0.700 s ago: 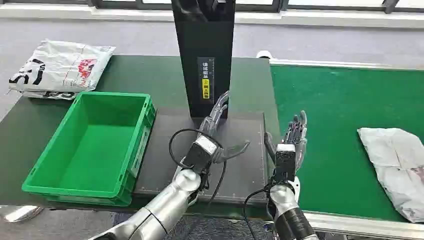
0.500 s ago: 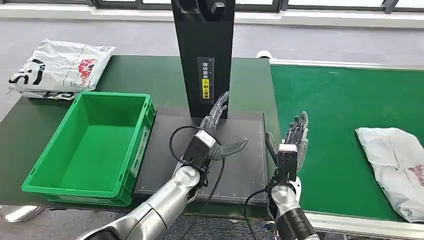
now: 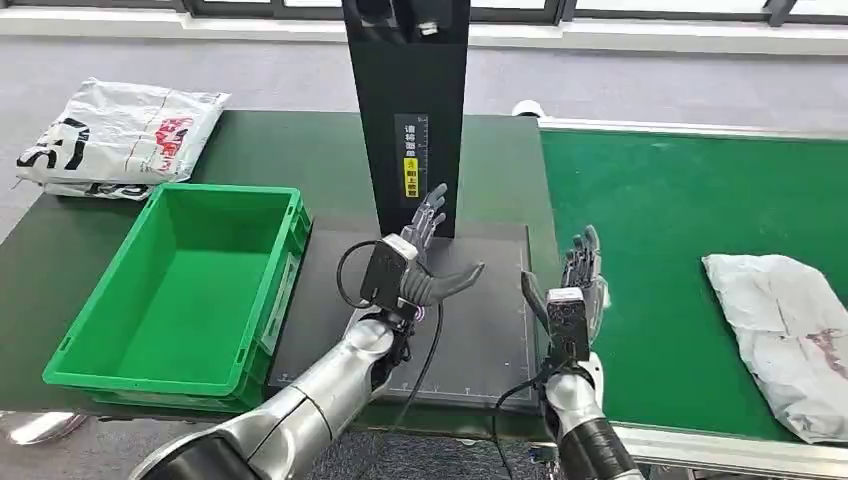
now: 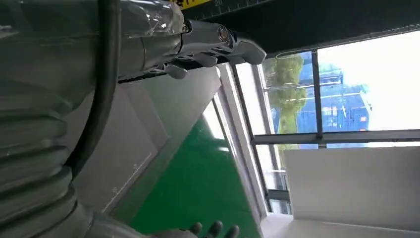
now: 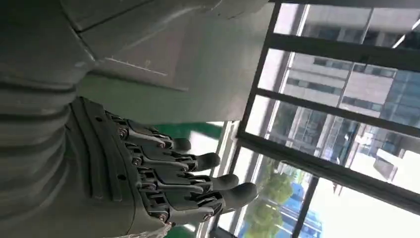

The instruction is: Moved the parcel from conveyor to table for the left to box.

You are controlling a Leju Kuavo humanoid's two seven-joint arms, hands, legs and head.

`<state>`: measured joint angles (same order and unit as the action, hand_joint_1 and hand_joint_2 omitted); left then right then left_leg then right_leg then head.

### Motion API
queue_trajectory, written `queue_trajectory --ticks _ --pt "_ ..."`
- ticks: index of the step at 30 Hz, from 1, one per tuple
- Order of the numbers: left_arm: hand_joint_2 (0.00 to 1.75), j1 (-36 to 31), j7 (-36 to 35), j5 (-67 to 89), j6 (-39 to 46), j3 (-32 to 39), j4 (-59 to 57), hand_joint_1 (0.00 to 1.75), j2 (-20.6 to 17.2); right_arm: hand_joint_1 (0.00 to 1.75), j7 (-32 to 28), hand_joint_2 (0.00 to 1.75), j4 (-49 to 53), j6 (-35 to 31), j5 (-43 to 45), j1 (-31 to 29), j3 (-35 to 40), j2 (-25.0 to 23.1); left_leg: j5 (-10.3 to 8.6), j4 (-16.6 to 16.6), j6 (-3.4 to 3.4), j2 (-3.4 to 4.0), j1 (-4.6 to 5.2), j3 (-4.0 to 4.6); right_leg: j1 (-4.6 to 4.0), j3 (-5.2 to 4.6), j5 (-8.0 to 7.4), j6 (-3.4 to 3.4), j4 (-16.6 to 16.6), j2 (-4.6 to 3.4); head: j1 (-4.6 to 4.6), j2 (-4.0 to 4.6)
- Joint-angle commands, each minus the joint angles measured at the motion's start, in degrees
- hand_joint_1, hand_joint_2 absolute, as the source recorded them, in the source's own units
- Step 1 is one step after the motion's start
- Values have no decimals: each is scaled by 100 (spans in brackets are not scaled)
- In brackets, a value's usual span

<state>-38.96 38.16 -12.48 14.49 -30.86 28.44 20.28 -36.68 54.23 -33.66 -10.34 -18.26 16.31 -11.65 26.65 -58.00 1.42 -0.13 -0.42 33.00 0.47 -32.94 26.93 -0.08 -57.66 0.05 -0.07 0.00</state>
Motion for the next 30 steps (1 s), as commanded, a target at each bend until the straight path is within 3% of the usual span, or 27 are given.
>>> queue_trajectory --ticks 1,6,10,15,18,24,25,27,30 --pt "175 -258 -173 267 -23 221 -417 0 -160 0 454 175 -325 -634 -736 -207 -436 248 -3 4 -3 0 -1 -4 -2 6 -5 1 7 0 0 0" --pt "175 -202 -271 738 233 579 -280 0 -230 0 916 175 -495 -634 -3192 -383 -2437 -40 -4 3 -3 -1 1 -3 1 4 -4 1 4 3 0 0" --pt "175 -108 -289 937 264 820 -153 0 -242 0 888 175 -333 -634 -4605 -440 -3779 -213 -9 7 -7 -2 5 -2 5 3 -11 5 6 3 0 0" --pt "175 105 -229 1202 401 950 61 0 -293 0 1181 175 4 -634 -5852 -336 -4799 -257 -8 9 -9 -9 7 -8 7 14 -7 5 8 12 0 0" --pt "175 171 -253 1286 316 1075 187 0 -322 0 1705 175 -91 -634 -6605 -357 -5114 -85 -10 17 -9 -12 7 -14 7 20 -11 5 17 11 0 0" --pt "175 312 -258 1413 258 1222 322 0 -303 0 2444 175 -365 -634 -7007 -281 -5295 266 -10 11 -11 -13 4 -9 4 19 -13 8 19 14 2 0" --pt "175 354 -270 1447 250 1253 332 0 -294 0 2983 175 -579 -634 -7226 -192 -5208 436 -8 8 -10 -11 5 -9 5 16 -10 7 14 11 2 0" --pt "175 367 -267 1484 262 1262 319 0 -293 0 3414 175 -786 -634 -7395 -129 -5101 597 -8 10 -11 -20 5 -10 8 20 -7 7 15 20 0 0" --pt "175 367 -267 1484 262 1262 319 0 -293 0 3414 175 -786 -634 -7395 -129 -5101 597 -6 5 -9 -17 5 -8 8 15 -6 7 10 18 0 0"
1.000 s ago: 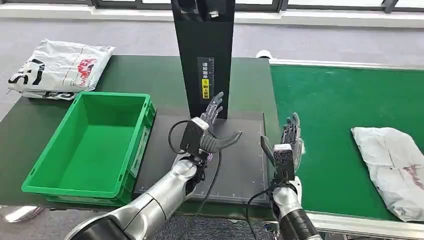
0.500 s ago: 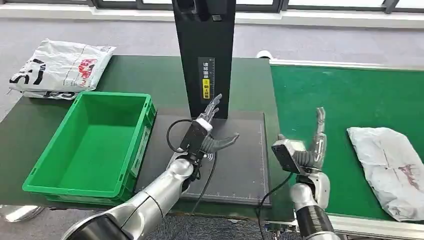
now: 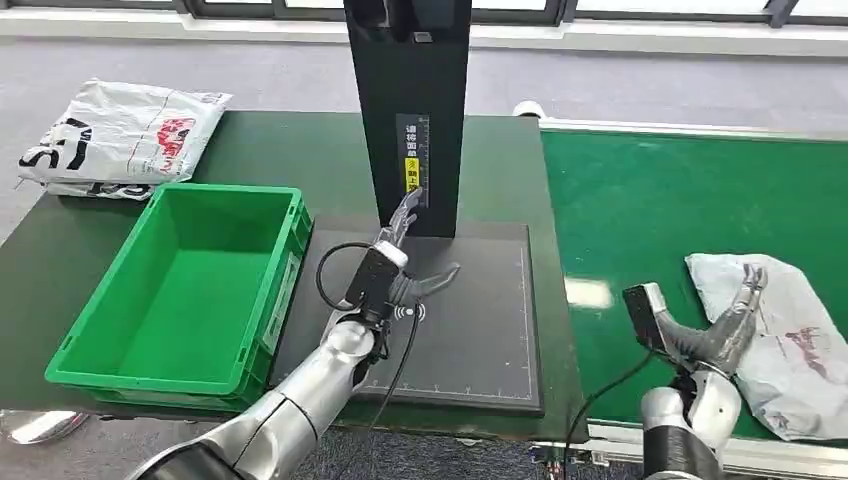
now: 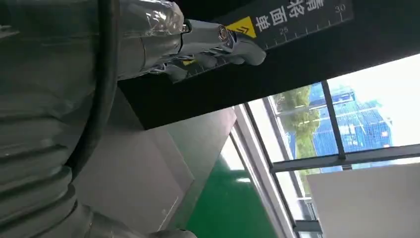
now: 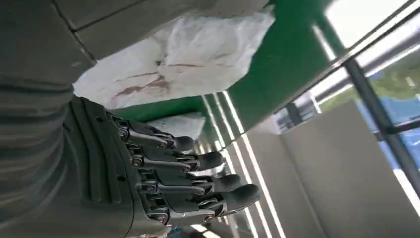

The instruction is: Moved the parcel from conveyor to table for the left to box.

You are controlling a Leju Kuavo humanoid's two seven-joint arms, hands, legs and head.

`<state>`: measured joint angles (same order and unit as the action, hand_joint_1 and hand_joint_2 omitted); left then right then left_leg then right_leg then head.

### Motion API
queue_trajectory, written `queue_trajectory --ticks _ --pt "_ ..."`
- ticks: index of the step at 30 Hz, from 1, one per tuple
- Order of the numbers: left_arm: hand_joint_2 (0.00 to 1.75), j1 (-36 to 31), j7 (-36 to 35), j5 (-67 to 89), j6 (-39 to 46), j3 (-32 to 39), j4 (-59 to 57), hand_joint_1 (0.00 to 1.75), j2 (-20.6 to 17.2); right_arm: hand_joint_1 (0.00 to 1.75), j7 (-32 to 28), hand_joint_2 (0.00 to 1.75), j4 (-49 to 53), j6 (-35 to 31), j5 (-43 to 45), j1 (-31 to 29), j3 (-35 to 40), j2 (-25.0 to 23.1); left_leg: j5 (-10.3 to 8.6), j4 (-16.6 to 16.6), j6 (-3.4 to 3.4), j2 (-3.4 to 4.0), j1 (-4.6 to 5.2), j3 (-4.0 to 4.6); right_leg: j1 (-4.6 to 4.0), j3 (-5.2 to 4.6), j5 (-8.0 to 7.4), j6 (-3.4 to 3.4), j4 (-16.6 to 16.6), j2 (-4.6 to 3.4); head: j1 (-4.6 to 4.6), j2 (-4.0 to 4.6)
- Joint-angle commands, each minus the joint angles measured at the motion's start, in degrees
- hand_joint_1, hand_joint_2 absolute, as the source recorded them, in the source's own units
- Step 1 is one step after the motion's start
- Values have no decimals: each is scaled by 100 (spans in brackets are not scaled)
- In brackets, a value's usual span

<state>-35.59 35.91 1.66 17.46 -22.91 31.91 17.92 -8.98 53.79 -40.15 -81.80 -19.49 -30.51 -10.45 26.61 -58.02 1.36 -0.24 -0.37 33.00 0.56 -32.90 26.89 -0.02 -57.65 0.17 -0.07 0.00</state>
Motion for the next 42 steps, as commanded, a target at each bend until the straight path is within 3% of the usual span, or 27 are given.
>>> queue_trajectory --ticks 1,5,6,8,9,12,19,27,33,34,35,37,42 --pt "175 30 -42 70 -35 467 -29 0 -57 0 644 175 -743 15 -249 -6 -419 477 -1 4 -3 -2 0 -5 1 8 -1 1 6 3 2 0" --pt "175 30 -42 70 -35 467 -29 0 -57 0 644 175 -743 15 -249 -6 -419 477 0 3 -2 7 0 -5 3 3 -4 3 5 -4 2 0" --pt "175 12 -58 103 -71 474 -65 0 -52 0 1302 175 -1104 15 -461 -10 -237 653 -3 8 -3 4 2 -9 4 8 -6 3 10 -1 0 0" --pt "175 -8 -83 106 -87 511 -112 0 -42 0 1641 175 -1430 15 -414 -2 -79 852 -6 13 -4 3 0 -11 1 12 -10 4 18 -2 0 0" --pt "175 -28 -98 117 -94 517 -150 0 -42 0 2098 175 -1812 15 -678 -27 18 1011 -3 7 -4 2 -1 -8 0 9 -7 4 12 -1 0 0" --pt "175 -74 -74 123 -148 559 -280 0 -39 0 2747 175 -2719 168 -820 -134 199 1294 -3 9 -6 0 -2 -11 -1 16 -8 5 16 2 0 0" --pt "175 -112 -50 127 -124 618 -461 0 -42 0 3940 175 -3263 1084 -820 -147 1211 1594 -2 10 -10 6 1 -8 8 10 -10 5 13 -4 2 0" --pt "175 -229 -48 174 -52 666 -707 0 105 0 4454 175 -3970 2379 -773 -720 1313 1826 -3 -2 -12 11 2 -13 1 15 -13 14 8 -11 2 0" --pt "175 -230 -46 174 -45 669 -716 0 112 0 4449 175 -3968 2402 -776 -735 1309 1848 -9 4 -15 10 2 -12 1 16 -21 15 17 -10 2 0" --pt "175 -250 -40 179 -62 673 -753 0 122 122 4452 175 -4022 2669 -764 -771 1276 1862 -3 -3 -12 11 2 -15 1 17 -13 14 8 -11 0 0" --pt "175 -286 -54 179 -61 696 -822 0 130 175 4409 175 -4063 3006 -678 -838 1172 1882 -8 -4 -20 12 0 -26 1 33 -19 22 15 -9 0 0" --pt "175 -286 -54 179 -61 696 -822 0 130 175 4409 175 -4063 3006 -678 -838 1172 1882 -35 -12 -71 -15 -4 -8 7 49 -43 63 38 21 0 0" --pt "175 -286 -54 179 -61 696 -822 0 130 175 4409 175 -4063 3006 -678 -838 1172 1882 -57 13 -77 -10 1 6 10 38 -72 66 69 21 0 0"
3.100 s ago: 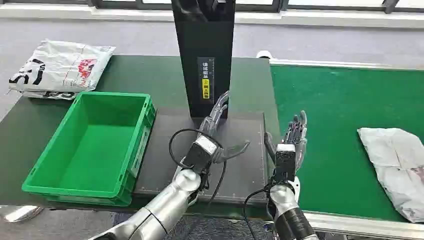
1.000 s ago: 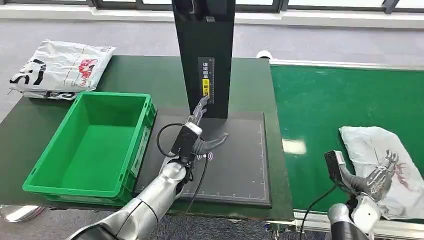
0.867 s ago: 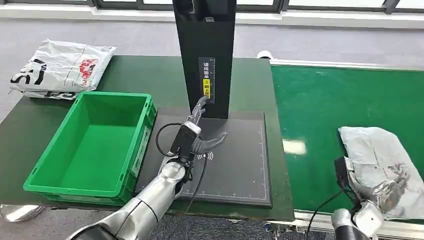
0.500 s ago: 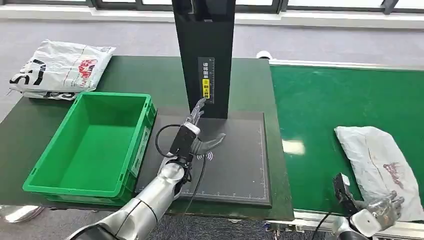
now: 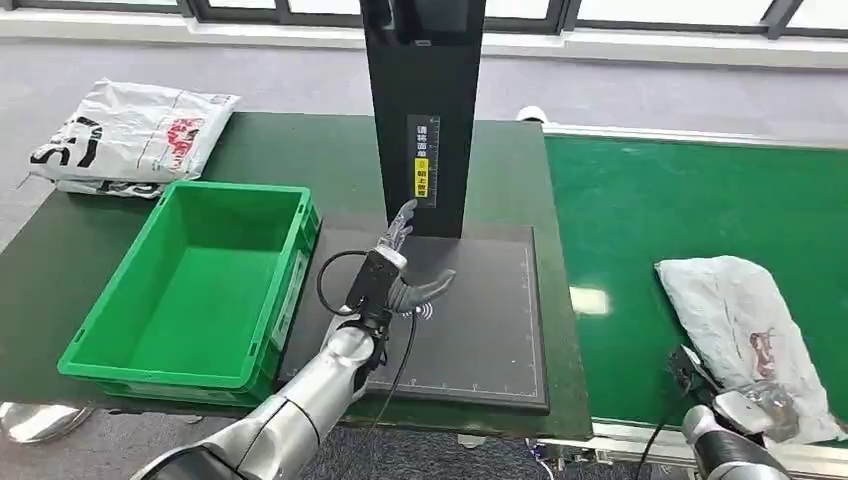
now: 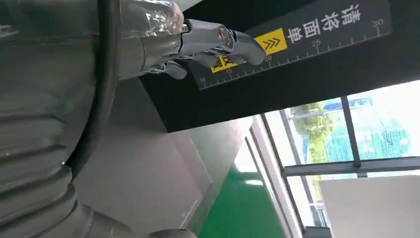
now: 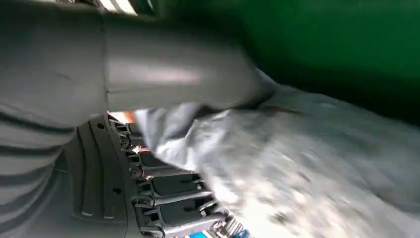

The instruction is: Moved the parcel from conveyor to table for the left to box.

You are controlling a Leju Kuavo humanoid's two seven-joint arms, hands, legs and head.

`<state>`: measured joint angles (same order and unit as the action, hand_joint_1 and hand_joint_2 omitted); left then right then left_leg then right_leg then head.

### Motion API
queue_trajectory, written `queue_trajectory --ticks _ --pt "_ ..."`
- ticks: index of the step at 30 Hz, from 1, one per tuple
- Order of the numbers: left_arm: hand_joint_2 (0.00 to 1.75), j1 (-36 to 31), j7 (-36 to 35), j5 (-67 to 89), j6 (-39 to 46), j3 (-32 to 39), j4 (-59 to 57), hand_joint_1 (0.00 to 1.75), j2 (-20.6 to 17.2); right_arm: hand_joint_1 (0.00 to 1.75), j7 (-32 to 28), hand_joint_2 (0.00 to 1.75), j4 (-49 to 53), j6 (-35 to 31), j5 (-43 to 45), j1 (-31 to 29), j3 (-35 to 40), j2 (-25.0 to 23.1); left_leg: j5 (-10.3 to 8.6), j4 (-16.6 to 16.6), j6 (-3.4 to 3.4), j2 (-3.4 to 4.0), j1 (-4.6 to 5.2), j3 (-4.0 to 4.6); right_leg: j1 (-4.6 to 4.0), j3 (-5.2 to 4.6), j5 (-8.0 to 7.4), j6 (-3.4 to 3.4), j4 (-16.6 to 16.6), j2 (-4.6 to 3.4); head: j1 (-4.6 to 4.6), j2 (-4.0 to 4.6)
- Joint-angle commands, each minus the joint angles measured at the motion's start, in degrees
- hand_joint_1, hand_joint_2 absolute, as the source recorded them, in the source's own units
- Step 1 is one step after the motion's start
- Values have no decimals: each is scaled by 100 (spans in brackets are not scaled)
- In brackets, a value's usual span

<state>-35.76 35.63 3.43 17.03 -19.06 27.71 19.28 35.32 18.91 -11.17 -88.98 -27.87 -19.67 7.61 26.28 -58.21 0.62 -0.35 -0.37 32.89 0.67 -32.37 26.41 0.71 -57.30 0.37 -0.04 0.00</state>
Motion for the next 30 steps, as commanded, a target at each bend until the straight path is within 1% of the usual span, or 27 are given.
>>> queue_trajectory --ticks 1,6,7,9,12,13,15,16,19,20,22,24,26,30 --pt "175 -269 -25 2 -17 311 -402 0 -6 175 -22 175 -574 108 40 -1 88 76 -6 7 1 -2 -3 6 -4 -4 -6 -5 11 3 -2 0" --pt "175 -269 -25 2 -17 311 -402 0 -6 175 -22 175 -574 108 40 -1 88 76 -3 4 2 -3 -4 5 -7 -5 -4 -4 8 3 -2 0" --pt "175 -270 -4 -27 52 388 -407 0 -43 175 -215 175 -524 -187 54 -122 56 7 -7 11 2 -2 -3 5 -6 -7 -8 -5 14 1 -2 0" --pt "175 -266 6 -31 20 403 -405 0 -72 175 -178 175 -529 -122 31 -239 68 -24 -7 9 2 12 -1 8 -5 -17 -10 -5 8 -13 -2 0" --pt "175 -266 9 -31 18 406 -404 0 -73 175 -164 175 -531 -111 24 -247 70 -22 -6 8 1 16 -1 13 -5 -18 -11 -4 7 -17 0 0" --pt "175 -242 17 -36 145 472 -371 0 -96 175 -846 175 -416 -1114 295 -318 -155 -150 -5 6 0 16 0 14 -3 -20 -10 -3 3 -17 0 0" --pt "175 -228 20 -33 105 489 -348 0 -135 175 -748 175 -422 -1029 250 -449 -128 -204 -1 1 1 21 -2 14 -4 -20 -7 -3 -1 -22 0 0" --pt "175 -225 20 -31 101 492 -344 0 -138 175 -733 175 -419 -1018 243 -466 -124 -218 -8 10 0 37 1 18 -1 -30 -18 -5 6 -38 0 0" --pt "175 -222 18 -26 105 494 -337 0 -134 175 -723 175 -416 -1025 237 -446 -126 -210 -1 2 0 28 3 23 2 -28 -11 -3 -4 -28 0 0" --pt "175 -222 18 -26 105 494 -337 0 -134 175 -723 175 -416 -1025 237 -446 -126 -210 -7 9 1 36 5 26 4 -38 -19 -6 1 -37 0 0" --pt "175 -221 15 -22 109 495 -335 0 -128 175 -738 175 -416 -1038 240 -428 -133 -204 -5 4 0 16 6 24 7 -32 -12 -4 -4 -18 0 0" --pt "175 -221 15 -22 109 495 -335 0 -128 175 -738 175 -416 -1038 240 -428 -133 -204 -6 3 -3 13 6 27 7 -33 -11 -3 -4 -16 0 0" --pt "175 -221 15 -22 109 495 -335 0 -128 175 -738 175 -416 -1038 240 -428 -133 -204 -8 8 -3 23 7 30 7 -40 -16 -5 -1 -26 0 0" --pt "175 -221 15 -22 109 495 -335 0 -128 175 -738 175 -416 -1038 240 -428 -133 -204 -7 4 -3 15 5 41 6 -46 -13 -3 -3 -19 0 0"
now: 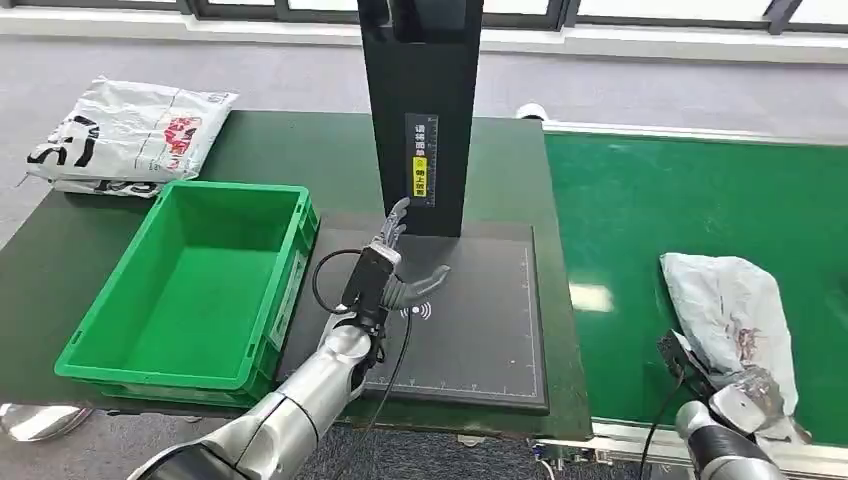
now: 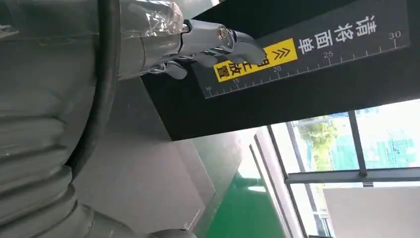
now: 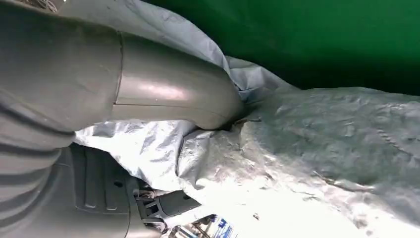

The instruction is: Moved the parcel from conveyor to table for the left to box.

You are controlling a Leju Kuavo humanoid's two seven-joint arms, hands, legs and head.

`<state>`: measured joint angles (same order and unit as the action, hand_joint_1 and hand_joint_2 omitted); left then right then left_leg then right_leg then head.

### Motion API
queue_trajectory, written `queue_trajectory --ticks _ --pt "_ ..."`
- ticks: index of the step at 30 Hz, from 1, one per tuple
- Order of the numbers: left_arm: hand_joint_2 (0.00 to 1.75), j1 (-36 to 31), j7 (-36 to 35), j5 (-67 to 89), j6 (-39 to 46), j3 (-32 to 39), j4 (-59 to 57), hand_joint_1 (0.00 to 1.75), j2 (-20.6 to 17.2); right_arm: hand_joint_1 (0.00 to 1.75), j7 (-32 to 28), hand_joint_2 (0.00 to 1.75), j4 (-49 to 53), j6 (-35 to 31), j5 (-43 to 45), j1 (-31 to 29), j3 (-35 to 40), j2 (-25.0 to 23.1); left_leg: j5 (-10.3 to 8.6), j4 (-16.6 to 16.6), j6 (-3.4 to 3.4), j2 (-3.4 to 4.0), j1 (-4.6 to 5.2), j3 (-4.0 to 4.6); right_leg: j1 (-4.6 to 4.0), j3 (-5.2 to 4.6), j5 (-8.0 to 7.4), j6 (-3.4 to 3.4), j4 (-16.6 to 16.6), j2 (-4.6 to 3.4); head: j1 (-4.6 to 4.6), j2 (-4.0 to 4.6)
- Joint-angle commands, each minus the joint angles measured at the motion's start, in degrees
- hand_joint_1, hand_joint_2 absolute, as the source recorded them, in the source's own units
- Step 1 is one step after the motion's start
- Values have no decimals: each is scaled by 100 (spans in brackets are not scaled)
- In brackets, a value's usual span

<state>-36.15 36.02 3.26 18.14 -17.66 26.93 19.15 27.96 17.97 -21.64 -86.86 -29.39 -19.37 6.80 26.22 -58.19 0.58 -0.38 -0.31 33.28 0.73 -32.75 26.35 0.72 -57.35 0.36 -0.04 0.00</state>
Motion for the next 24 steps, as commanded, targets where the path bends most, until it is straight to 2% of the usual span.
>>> queue_trajectory --ticks 1,4,6,8,10,12,13,14,15,16,17,18,19,20,21,24 --pt "175 -183 -25 -4 -2 355 -256 0 -115 175 -1 175 -322 9 28 -276 -163 -123 -3 7 0 24 1 1 0 -9 -11 -5 7 -24 0 0" --pt "175 -183 -25 -4 -2 355 -256 0 -115 175 -1 175 -322 9 28 -276 -163 -123 -1 1 0 16 2 5 1 -10 -6 -3 0 -15 0 0" --pt "175 -166 -19 45 48 406 -208 0 -130 175 -581 175 -129 -808 268 -227 -372 -222 -5 6 0 24 0 5 -1 -13 -13 -5 7 -24 0 0" --pt "175 -101 -31 122 122 502 -76 0 -178 175 -1487 175 262 -1836 684 -126 -633 -416 -3 5 1 24 2 5 1 -14 -10 -5 3 -23 0 0" --pt "175 -73 -124 304 211 589 94 0 -244 175 -2615 175 2109 -1836 1222 332 -982 -899 -2 7 3 37 3 5 2 -17 -12 -7 4 -36 0 0" --pt "175 -86 -216 408 220 661 218 0 -274 175 -3274 175 3118 -1836 1530 564 -1083 -1247 -1 3 4 35 7 12 7 -29 -8 -7 -7 -33 0 0" --pt "175 -118 -294 496 272 689 300 0 -298 175 -3613 175 3803 -1836 1851 739 -919 -1471 -2 7 7 43 6 13 5 -34 -11 -11 -6 -41 0 0" --pt "175 -117 -330 554 287 715 349 0 -301 175 -3680 175 4096 -1836 1972 857 -709 -1508 -1 7 9 48 5 10 5 -35 -11 -13 -9 -47 0 0" --pt "175 -128 -345 636 382 743 402 0 -315 175 -4061 175 4514 -1836 2381 1001 -383 -1624 -3 6 9 42 7 15 6 -39 -9 -12 -12 -40 0 0" --pt "175 -133 -349 661 382 763 426 0 -332 175 -3977 175 4687 -1836 2295 1049 -233 -1701 -2 9 10 43 3 12 2 -36 -9 -15 -8 -41 -2 0" --pt "175 -96 -325 739 440 825 502 0 -354 175 -4111 175 5010 -1836 2498 1223 404 -1783 -2 6 10 28 5 15 3 -38 -4 -13 -15 -28 0 0" --pt "175 -94 -324 740 432 830 507 0 -360 175 -4061 175 5051 -1836 2450 1229 438 -1819 -3 3 9 19 6 19 5 -40 -1 -10 -21 -19 0 0" --pt "175 -84 -293 827 355 783 545 0 -322 175 -4285 175 5740 -1836 2093 1494 889 -2301 -1 9 13 41 2 12 1 -41 -4 -16 -17 -40 0 0" --pt "175 -77 -355 898 366 768 586 0 -265 175 -3583 175 6107 -1836 1570 1706 1519 -2377 -2 5 12 26 4 19 3 -41 0 -13 -21 -25 -2 0" --pt "175 -81 -382 931 360 766 587 0 -240 175 -3135 175 6227 -1817 1531 1774 1980 -2209 3 7 16 54 -2 15 -3 -47 -4 -20 -19 -53 0 0" --pt "175 -144 -398 957 343 752 539 0 -212 175 -2735 175 5954 -1324 1364 1632 2545 -1930 -2 4 11 34 -2 25 -2 -52 2 -16 -25 -35 0 0"
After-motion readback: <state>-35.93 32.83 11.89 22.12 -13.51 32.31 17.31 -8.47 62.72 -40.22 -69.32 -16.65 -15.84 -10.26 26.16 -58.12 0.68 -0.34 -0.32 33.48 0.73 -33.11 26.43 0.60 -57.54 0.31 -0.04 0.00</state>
